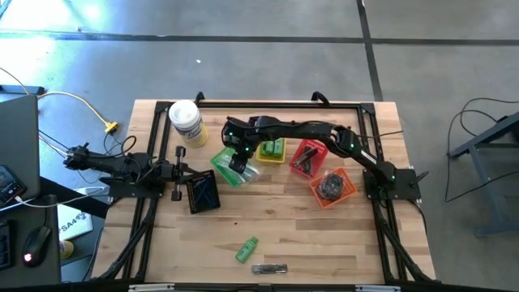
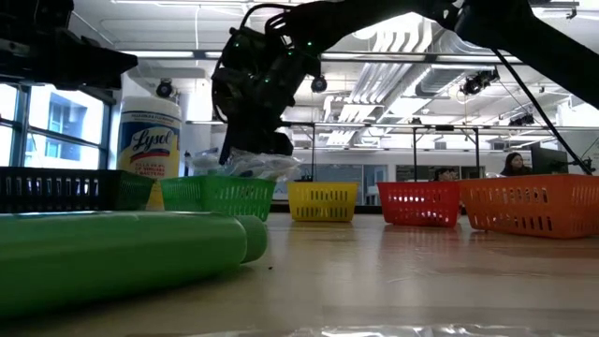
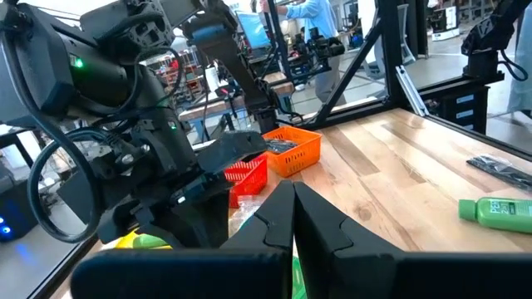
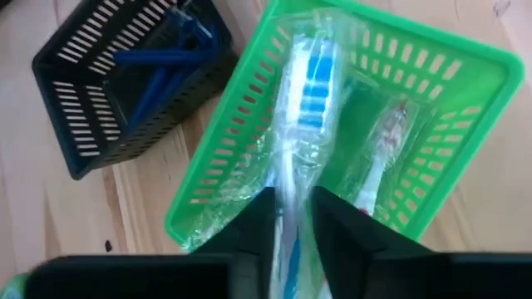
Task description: Pick & Place Travel size toiletries
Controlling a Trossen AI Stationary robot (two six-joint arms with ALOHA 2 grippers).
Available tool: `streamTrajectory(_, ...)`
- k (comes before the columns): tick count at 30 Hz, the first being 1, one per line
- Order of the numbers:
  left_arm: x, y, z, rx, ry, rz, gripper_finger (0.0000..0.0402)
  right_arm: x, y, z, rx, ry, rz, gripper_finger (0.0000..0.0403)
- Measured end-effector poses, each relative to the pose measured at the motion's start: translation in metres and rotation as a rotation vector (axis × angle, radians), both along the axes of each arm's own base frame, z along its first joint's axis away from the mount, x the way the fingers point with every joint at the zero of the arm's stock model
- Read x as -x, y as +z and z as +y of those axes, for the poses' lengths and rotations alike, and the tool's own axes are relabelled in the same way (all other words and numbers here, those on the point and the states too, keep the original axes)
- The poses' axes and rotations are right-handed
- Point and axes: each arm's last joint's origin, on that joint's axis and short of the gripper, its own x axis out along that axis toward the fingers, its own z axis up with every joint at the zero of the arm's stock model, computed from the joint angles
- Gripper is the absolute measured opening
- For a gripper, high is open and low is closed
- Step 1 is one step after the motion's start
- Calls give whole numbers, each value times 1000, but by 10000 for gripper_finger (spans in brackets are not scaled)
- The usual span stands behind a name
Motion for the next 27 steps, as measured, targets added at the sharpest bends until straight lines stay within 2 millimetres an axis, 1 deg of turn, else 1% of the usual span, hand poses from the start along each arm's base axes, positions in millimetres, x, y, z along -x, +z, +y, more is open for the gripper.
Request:
streamTrajectory(5,0,0,0,3,0,0,0,-1,0,-1,-6,-24,-2,125)
streamTrajectory(8,0,0,0,3,0,0,0,-1,0,-1,-8,-27,-1,145)
streamTrajectory(15,0,0,0,3,0,1,0,-1,1,-1,1,-16,-14,151)
streamTrajectory(17,0,0,0,3,-1,3,0,0,8,-3,-7,25,-47,151)
streamTrajectory(19,0,-1,0,7,-2,10,0,4,22,-4,-36,69,-93,151)
streamTrajectory(22,0,-2,0,5,-2,24,0,12,51,-6,-48,93,-170,149)
streamTrajectory(24,0,-3,0,4,-2,28,0,22,72,-5,2,114,-198,146)
streamTrajectory(27,0,-3,0,3,-2,30,0,39,108,6,146,151,-234,129)
